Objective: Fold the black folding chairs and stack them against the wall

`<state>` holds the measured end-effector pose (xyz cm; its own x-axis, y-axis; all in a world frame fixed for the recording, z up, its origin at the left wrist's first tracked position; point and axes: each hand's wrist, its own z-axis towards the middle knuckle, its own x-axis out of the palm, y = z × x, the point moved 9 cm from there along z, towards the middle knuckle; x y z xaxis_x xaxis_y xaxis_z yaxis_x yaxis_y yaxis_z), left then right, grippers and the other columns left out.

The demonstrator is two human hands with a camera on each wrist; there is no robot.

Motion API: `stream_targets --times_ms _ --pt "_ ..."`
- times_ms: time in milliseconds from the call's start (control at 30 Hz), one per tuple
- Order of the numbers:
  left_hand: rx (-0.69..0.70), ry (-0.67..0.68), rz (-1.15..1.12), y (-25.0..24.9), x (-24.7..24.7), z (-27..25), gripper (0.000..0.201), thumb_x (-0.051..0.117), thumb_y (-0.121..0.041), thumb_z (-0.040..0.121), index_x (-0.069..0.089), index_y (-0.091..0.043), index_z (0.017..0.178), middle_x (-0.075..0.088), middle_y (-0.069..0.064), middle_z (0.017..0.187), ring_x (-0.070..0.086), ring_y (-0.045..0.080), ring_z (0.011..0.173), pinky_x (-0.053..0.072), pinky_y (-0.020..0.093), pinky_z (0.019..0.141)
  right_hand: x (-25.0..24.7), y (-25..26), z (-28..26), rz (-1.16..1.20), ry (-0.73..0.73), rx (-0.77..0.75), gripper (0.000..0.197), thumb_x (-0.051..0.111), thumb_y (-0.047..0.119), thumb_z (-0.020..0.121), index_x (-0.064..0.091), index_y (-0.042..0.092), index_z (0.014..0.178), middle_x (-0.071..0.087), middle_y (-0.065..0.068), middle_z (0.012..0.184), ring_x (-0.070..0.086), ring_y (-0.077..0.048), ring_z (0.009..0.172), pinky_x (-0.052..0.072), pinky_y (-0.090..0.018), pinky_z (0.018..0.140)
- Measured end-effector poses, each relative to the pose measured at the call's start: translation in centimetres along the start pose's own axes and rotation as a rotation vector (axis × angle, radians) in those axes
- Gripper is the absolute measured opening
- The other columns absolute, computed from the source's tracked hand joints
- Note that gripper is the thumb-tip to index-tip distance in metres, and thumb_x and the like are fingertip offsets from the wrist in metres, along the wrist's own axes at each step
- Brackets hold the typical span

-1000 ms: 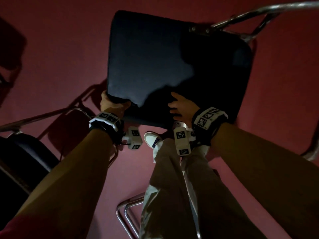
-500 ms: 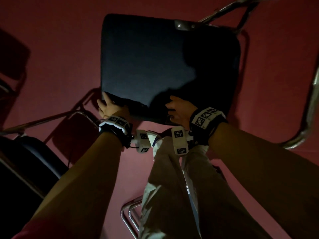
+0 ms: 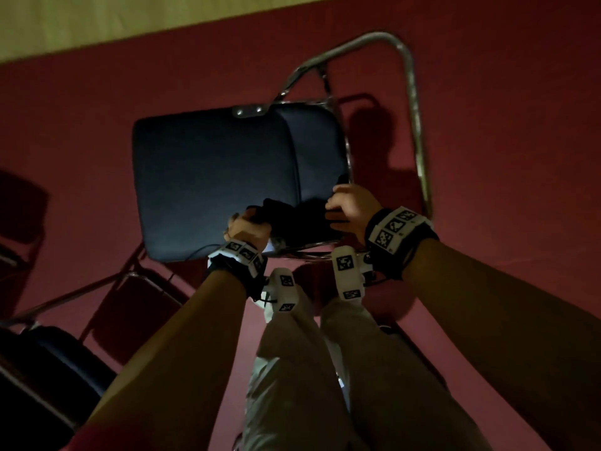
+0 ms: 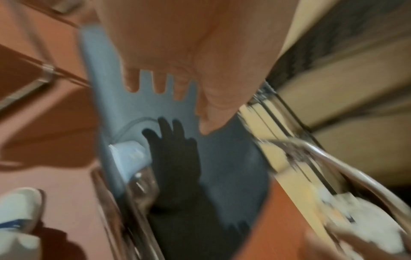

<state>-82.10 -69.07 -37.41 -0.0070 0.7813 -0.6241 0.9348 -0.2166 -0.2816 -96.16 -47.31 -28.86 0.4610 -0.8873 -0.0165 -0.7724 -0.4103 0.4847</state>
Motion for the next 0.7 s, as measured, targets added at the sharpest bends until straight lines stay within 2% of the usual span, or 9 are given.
stream_targets --times_ms 100,167,300,333,400,467,533,600,700 --pt "0.062 0.059 0.022 -5.3 2.7 -2.3 0.055 0.051 -0.048 0.065 0.064 -0.045 0.119 0.065 0.007 0.123 0.061 0.036 0.113 0.049 0.048 0.101 -5.7 2.5 -2.0 0.110 -0.110 -0.132 0.031 0.050 -0.001 0.093 0.053 0.016 0.118 0.058 -0.007 0.087 0.057 -0.018 0.071 0.048 -0.027 0.060" --pt "0.094 0.090 0.000 -9.0 4.0 -5.0 0.055 0.057 -0.041 0.069 0.066 -0.035 0.123 0.065 0.007 0.124 0.060 0.035 0.114 0.049 0.046 0.102 -10.2 3.5 -3.3 0.132 -0.238 -0.221 0.027 0.055 -0.001 0.090 0.056 0.013 0.113 0.060 -0.006 0.080 0.056 -0.014 0.061 0.046 -0.025 0.053" --pt "0.154 0.154 -0.033 -12.8 8.6 -5.7 0.060 0.064 -0.039 0.067 0.068 -0.028 0.126 0.070 0.003 0.119 0.065 0.027 0.107 0.052 0.039 0.099 -18.2 3.7 -5.0 0.006 -0.491 -0.308 0.029 0.066 0.015 0.083 0.066 0.017 0.112 0.067 0.004 0.090 0.061 -0.013 0.077 0.051 -0.027 0.071" --pt "0.164 0.181 -0.055 -13.5 9.5 -6.3 0.054 0.066 -0.034 0.072 0.068 -0.025 0.125 0.070 0.001 0.117 0.065 0.024 0.105 0.053 0.035 0.097 -19.5 3.0 -5.1 0.006 -0.516 -0.294 0.031 0.067 0.018 0.082 0.065 0.018 0.113 0.065 0.007 0.092 0.061 -0.012 0.081 0.049 -0.026 0.074" --pt "0.193 0.212 -0.022 -14.8 11.0 -7.6 0.020 0.063 -0.015 0.087 0.068 -0.013 0.107 0.065 0.001 0.103 0.058 0.019 0.099 0.050 0.023 0.082 -21.4 1.4 -4.9 0.006 -0.534 -0.259 0.034 0.069 0.020 0.081 0.063 0.020 0.114 0.062 0.010 0.093 0.061 -0.013 0.088 0.048 -0.027 0.077" --pt "0.206 0.242 0.049 -14.7 12.5 -7.7 0.010 0.055 -0.005 0.093 0.064 -0.006 0.098 0.066 0.011 0.103 0.054 0.019 0.094 0.045 0.017 0.074 -22.2 -0.6 -4.6 0.030 -0.520 -0.216 0.037 0.070 0.020 0.082 0.059 0.018 0.117 0.059 0.009 0.095 0.060 -0.013 0.090 0.049 -0.026 0.079" --pt "0.206 0.267 0.074 -14.2 13.3 -7.5 0.024 0.054 -0.005 0.094 0.062 0.004 0.115 0.065 0.020 0.118 0.059 0.027 0.104 0.047 0.024 0.090 -21.9 -2.7 -4.4 0.119 -0.483 -0.179 0.024 0.071 0.018 0.083 0.060 0.016 0.104 0.059 0.009 0.085 0.057 -0.004 0.073 0.046 -0.014 0.064" --pt "0.176 0.265 0.101 -13.2 13.0 -7.2 0.039 0.055 -0.010 0.098 0.055 0.001 0.135 0.059 0.020 0.135 0.055 0.035 0.125 0.044 0.031 0.102 -21.1 -4.4 -4.1 0.181 -0.451 -0.148 0.012 0.073 0.015 0.083 0.062 0.013 0.081 0.058 0.004 0.069 0.053 0.001 0.050 0.042 -0.013 0.048" --pt "0.148 0.220 0.168 -10.6 11.9 -6.8 0.042 0.044 -0.017 0.105 0.046 -0.005 0.145 0.045 0.017 0.150 0.043 0.032 0.138 0.032 0.032 0.108 -19.0 -7.6 -3.2 0.166 -0.377 -0.022 0.019 0.074 0.023 0.084 0.067 0.004 0.083 0.059 -0.002 0.065 0.054 -0.008 0.048 0.040 -0.017 0.042"
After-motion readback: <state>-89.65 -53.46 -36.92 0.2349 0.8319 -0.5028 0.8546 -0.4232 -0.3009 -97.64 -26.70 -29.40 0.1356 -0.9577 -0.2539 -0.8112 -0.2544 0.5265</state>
